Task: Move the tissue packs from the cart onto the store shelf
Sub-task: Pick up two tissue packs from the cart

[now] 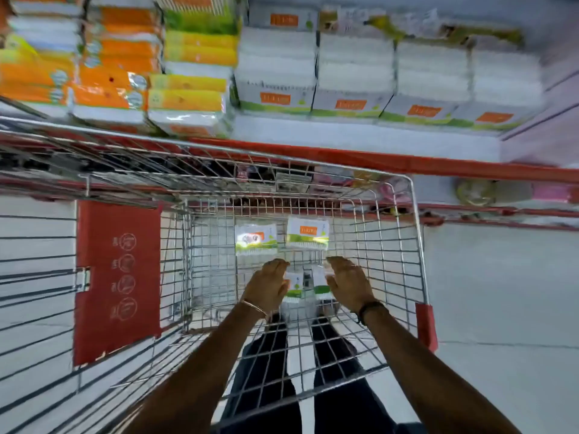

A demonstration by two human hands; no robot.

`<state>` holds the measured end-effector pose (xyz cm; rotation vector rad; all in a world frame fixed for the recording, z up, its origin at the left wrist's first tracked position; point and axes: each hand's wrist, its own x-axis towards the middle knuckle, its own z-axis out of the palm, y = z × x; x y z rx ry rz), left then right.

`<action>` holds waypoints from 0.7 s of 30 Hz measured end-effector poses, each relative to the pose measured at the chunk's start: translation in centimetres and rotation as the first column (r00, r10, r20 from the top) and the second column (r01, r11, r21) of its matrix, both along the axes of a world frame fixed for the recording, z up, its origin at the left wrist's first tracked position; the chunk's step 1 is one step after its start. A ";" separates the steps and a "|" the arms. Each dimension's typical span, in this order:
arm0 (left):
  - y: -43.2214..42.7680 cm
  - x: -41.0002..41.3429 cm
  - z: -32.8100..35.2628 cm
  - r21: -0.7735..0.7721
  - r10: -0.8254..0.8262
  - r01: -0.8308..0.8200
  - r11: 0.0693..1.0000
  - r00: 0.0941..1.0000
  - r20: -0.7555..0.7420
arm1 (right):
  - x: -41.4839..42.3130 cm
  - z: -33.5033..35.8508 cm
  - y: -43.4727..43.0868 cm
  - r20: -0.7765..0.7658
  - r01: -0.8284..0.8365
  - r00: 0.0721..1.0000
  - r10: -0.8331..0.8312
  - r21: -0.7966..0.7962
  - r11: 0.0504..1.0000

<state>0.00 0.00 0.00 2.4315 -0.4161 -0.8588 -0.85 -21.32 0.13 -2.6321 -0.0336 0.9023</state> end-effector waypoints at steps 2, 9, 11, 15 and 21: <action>-0.2 0.0 -1.3 0.056 -0.039 0.040 0.998 0.999 -0.030 | 0.1 -1.3 -0.1 -0.111 -0.027 0.994 0.022 -0.039 0.999; -0.7 -0.4 -5.1 0.283 -0.163 0.155 0.946 0.987 0.003 | 0.2 -4.6 -0.4 -0.134 -0.124 0.986 0.104 -0.151 0.981; -0.9 -0.2 -5.3 0.297 -0.161 0.153 0.943 0.987 0.002 | 0.5 -4.8 -0.4 -0.107 -0.124 0.988 0.108 -0.157 0.980; -0.9 0.0 -4.9 0.283 -0.126 0.132 0.950 0.991 -0.040 | 0.6 -4.1 -0.1 -0.111 -0.115 0.989 0.096 -0.184 0.976; -0.4 -0.7 -2.3 0.242 -0.098 0.125 0.962 0.988 -0.118 | 0.3 -2.0 -0.2 -0.148 -0.129 0.983 0.110 -0.128 0.983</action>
